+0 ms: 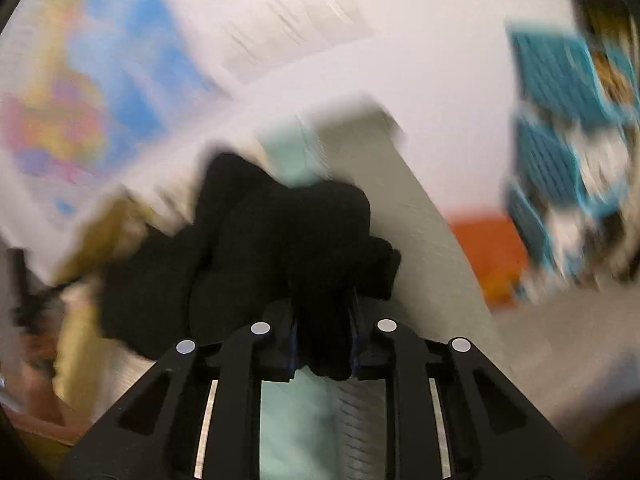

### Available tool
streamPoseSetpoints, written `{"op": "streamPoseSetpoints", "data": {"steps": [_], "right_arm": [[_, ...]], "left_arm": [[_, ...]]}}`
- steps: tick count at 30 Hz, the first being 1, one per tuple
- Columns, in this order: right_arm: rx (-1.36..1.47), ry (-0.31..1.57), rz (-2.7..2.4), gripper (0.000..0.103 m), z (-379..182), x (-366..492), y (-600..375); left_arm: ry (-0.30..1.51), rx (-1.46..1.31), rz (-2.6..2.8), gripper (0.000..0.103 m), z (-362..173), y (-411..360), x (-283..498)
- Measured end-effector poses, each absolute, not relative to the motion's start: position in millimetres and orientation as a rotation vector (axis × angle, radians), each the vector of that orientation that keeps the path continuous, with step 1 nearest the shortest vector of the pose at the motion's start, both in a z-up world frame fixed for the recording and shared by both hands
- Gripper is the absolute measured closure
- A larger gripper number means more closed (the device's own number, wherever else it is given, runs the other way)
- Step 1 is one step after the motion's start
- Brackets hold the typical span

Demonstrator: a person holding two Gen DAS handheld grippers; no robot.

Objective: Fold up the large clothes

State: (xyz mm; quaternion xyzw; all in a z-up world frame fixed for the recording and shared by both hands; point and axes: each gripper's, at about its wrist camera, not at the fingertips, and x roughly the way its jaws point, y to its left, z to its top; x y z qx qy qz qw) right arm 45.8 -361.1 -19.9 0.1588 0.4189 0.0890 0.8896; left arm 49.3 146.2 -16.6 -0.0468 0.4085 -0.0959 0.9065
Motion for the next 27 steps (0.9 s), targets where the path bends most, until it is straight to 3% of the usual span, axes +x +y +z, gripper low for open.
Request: {"op": "streamPoseSetpoints", "data": {"steps": [2, 3, 4, 6, 9, 10, 14, 15, 16, 17, 18, 20, 22, 23, 24, 27], "right_arm": [[0.382, 0.970, 0.171, 0.066, -52, 51, -365], [0.360, 0.968, 0.169, 0.055, -53, 47, -363], [0.338, 0.953, 0.139, 0.038, -47, 44, -363], [0.334, 0.860, 0.098, 0.032, -23, 31, -367], [0.309, 0.718, 0.153, 0.026, 21, 15, -356], [0.271, 0.686, 0.221, 0.021, 35, 12, -340], [0.160, 0.718, 0.479, 0.021, 38, 24, -268], [0.144, 0.739, 0.521, 0.022, 33, 31, -253], [0.120, 0.770, 0.567, 0.022, 24, 38, -234], [0.095, 0.798, 0.603, 0.022, 14, 44, -216], [0.062, 0.837, 0.642, 0.024, 1, 55, -193], [0.042, 0.889, 0.677, 0.036, -14, 65, -168], [-0.009, 0.898, 0.663, 0.058, -22, 79, -151], [-0.022, 0.897, 0.652, 0.087, -21, 83, -148], [0.039, 0.885, 0.696, 0.101, -13, 91, -152], [0.124, 0.714, 0.748, 0.101, 33, 91, -164]], "left_arm": [[0.870, -0.099, -0.255, 0.102, -25, 141, 43], [0.874, -0.108, -0.304, 0.097, -24, 135, 39], [0.874, -0.110, -0.328, 0.090, -23, 132, 36], [0.836, -0.090, -0.416, 0.055, -15, 116, 27], [0.815, 0.025, -0.508, 0.035, -16, 81, 23], [0.834, 0.039, -0.526, 0.034, -21, 70, 25], [0.954, 0.087, -0.475, 0.036, -55, 39, 54], [0.978, 0.080, -0.469, 0.048, -64, 38, 60], [0.991, 0.056, -0.483, 0.054, -72, 36, 66], [0.988, 0.035, -0.484, 0.071, -73, 37, 69], [0.984, 0.025, -0.466, 0.087, -71, 40, 70], [0.975, -0.002, -0.438, 0.098, -66, 47, 75], [0.956, -0.049, -0.428, 0.100, -53, 59, 77], [0.943, -0.059, -0.415, 0.100, -45, 63, 76], [0.925, -0.073, -0.405, 0.101, -36, 67, 75], [0.802, -0.133, -0.383, 0.102, -2, 89, 63]]}}
